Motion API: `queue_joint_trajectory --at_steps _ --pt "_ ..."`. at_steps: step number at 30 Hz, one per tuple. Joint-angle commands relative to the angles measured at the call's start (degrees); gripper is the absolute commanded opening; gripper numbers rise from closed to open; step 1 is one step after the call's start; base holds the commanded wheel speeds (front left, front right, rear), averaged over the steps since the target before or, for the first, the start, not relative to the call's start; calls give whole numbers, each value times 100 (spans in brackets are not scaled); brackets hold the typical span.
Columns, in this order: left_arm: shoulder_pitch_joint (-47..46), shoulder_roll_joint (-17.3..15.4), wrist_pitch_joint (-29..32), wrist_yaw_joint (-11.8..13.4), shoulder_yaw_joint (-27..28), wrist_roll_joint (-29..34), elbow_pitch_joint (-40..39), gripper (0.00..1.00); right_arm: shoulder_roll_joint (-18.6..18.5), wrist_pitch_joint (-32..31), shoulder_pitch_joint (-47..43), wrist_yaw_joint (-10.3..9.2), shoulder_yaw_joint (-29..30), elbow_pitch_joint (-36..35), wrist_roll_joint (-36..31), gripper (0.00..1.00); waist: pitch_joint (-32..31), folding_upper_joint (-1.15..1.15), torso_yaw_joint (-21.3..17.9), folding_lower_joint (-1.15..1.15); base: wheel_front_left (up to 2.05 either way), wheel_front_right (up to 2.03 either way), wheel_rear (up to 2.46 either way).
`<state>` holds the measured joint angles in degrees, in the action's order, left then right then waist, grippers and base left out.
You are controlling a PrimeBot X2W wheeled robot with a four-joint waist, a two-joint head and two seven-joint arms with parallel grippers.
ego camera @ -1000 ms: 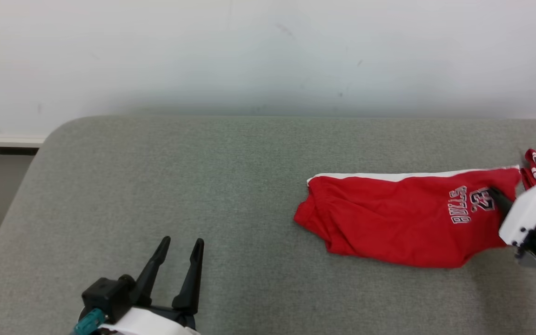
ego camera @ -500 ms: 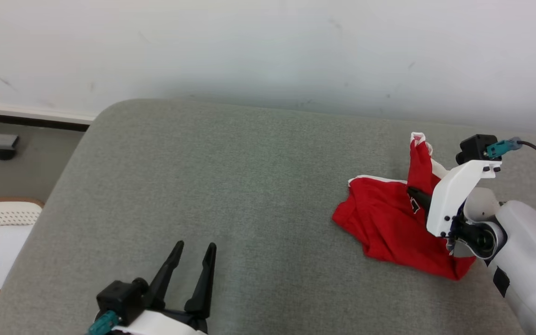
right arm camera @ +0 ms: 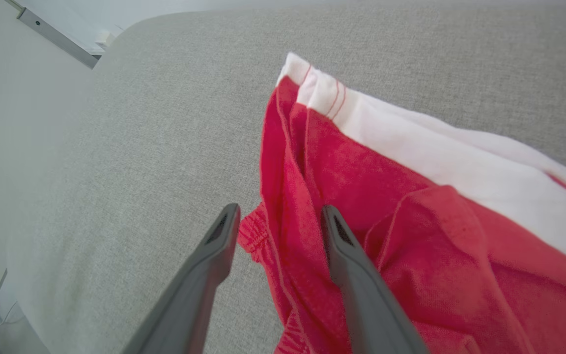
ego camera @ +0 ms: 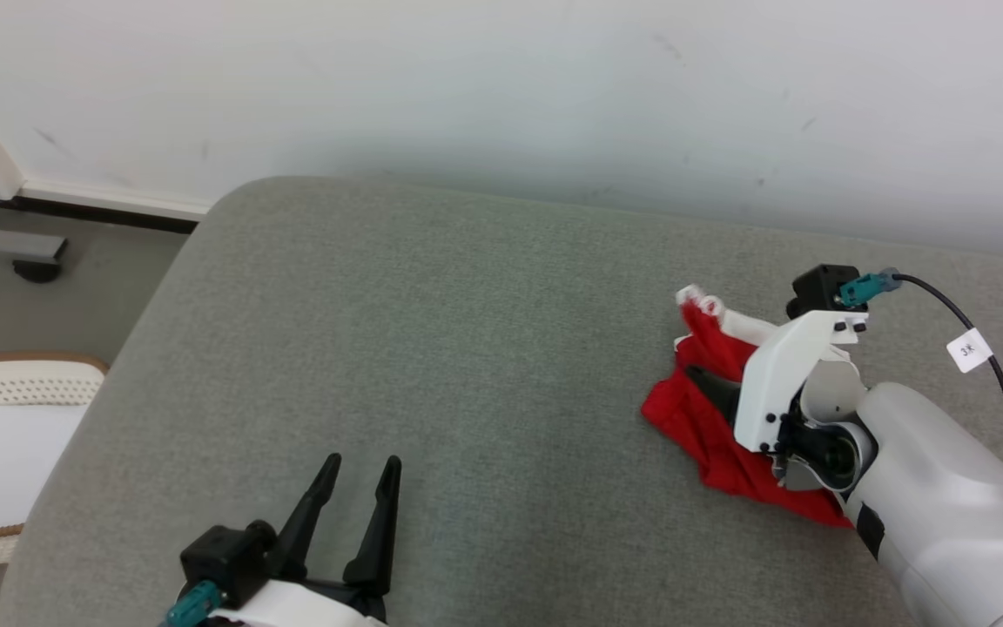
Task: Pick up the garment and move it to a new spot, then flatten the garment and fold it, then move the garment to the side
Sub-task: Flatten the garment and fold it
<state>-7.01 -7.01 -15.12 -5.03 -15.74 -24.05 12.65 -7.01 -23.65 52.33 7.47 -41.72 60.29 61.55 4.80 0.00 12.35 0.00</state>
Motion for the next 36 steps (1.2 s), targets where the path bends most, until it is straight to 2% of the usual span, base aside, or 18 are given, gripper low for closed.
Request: queue_joint_trajectory --at_steps 1,4,8,16,20,23,25,32,34,35,36 --pt "-14 1 2 -19 28 87 20 100 21 59 -7 2 -22 -76 57 100 -29 0 -59 0 0 0 0" --pt "24 8 2 -27 68 106 38 100 57 180 -134 2 -60 -416 194 100 -89 0 -179 0 0 0 0" --pt "85 30 2 -42 121 116 22 100 -93 551 -263 2 -62 -1057 399 100 -184 0 -356 0 0 0 0" --pt "204 45 2 -45 182 198 -8 100 -804 1743 -553 2 63 -2009 371 100 -355 0 -657 0 0 0 0" --pt "268 68 2 -50 188 217 -11 100 -1203 2335 -736 2 193 -1917 178 100 -416 0 -725 0 0 0 0" --pt "287 81 2 -50 196 218 -17 100 -1336 2818 -857 2 401 -1647 44 100 -444 0 -763 0 0 0 0" --pt "309 89 2 -58 190 221 -17 100 -1288 3015 -958 2 589 -1387 117 100 -446 0 -783 0 0 0 0" --pt "196 83 2 -86 121 244 -12 100 -1047 2702 -892 2 985 -727 578 100 -286 0 -712 0 0 0 0" --pt "142 77 2 -99 105 249 1 100 -974 2472 -792 2 1095 -612 790 18 -206 0 -650 0 0 0 0" --pt "100 79 2 -108 83 247 13 100 -926 2109 -734 2 1166 -508 1005 0 -127 0 -569 0 0 0 0" --pt "86 80 2 -116 73 245 24 100 -904 1902 -703 2 1198 -461 1121 0 -89 0 -526 0 0 0 0"
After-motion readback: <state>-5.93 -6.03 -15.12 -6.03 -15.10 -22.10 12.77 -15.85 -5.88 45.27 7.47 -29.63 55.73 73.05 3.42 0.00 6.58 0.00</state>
